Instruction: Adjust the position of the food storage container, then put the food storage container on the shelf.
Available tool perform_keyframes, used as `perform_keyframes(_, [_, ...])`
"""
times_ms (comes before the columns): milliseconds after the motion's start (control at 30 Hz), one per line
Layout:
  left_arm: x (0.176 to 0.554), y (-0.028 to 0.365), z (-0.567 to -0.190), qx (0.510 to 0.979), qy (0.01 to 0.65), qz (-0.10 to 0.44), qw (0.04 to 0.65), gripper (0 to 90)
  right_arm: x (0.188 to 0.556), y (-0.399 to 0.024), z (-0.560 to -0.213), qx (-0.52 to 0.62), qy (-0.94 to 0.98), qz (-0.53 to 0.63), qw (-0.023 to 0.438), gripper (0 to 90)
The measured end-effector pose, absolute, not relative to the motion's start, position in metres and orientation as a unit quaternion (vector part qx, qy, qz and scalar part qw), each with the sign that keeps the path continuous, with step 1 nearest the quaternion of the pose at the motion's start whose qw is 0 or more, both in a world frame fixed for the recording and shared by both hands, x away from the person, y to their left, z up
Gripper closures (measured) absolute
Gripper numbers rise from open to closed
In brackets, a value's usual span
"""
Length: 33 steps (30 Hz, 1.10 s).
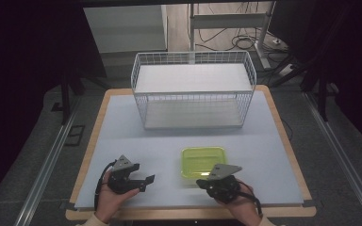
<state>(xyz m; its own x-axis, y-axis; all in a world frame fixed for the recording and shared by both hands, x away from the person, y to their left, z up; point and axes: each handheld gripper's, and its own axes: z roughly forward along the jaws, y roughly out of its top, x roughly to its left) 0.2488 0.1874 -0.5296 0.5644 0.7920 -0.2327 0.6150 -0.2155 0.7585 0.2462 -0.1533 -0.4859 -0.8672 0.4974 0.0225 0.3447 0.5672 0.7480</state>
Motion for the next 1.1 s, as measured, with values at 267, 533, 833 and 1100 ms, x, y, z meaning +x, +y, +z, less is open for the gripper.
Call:
perform_keyframes(267, [0.249, 0.185, -0.525, 0.766, 0.456, 0.084, 0.445, 19.1, 0.262, -0.220, -0.466, 0.303, 0.838, 0.444, 0.100, 84.5])
perform_keyframes(533, [0.250, 0.181, -0.517, 0.756, 0.457, 0.051, 0.467, 19.7, 0.283, -0.252, -0.468, 0.360, 0.794, 0.486, 0.054, 32.5])
perform_keyframes(833, [0.259, 0.173, -0.505, 0.742, 0.462, 0.009, 0.485, 20.1, 0.290, -0.255, -0.473, 0.367, 0.790, 0.489, 0.038, 24.3])
perform_keyframes(1100, [0.273, 0.158, -0.507, 0.741, 0.472, -0.017, 0.478, 21.1, 0.302, -0.259, -0.479, 0.408, 0.772, 0.488, 0.009, 33.2])
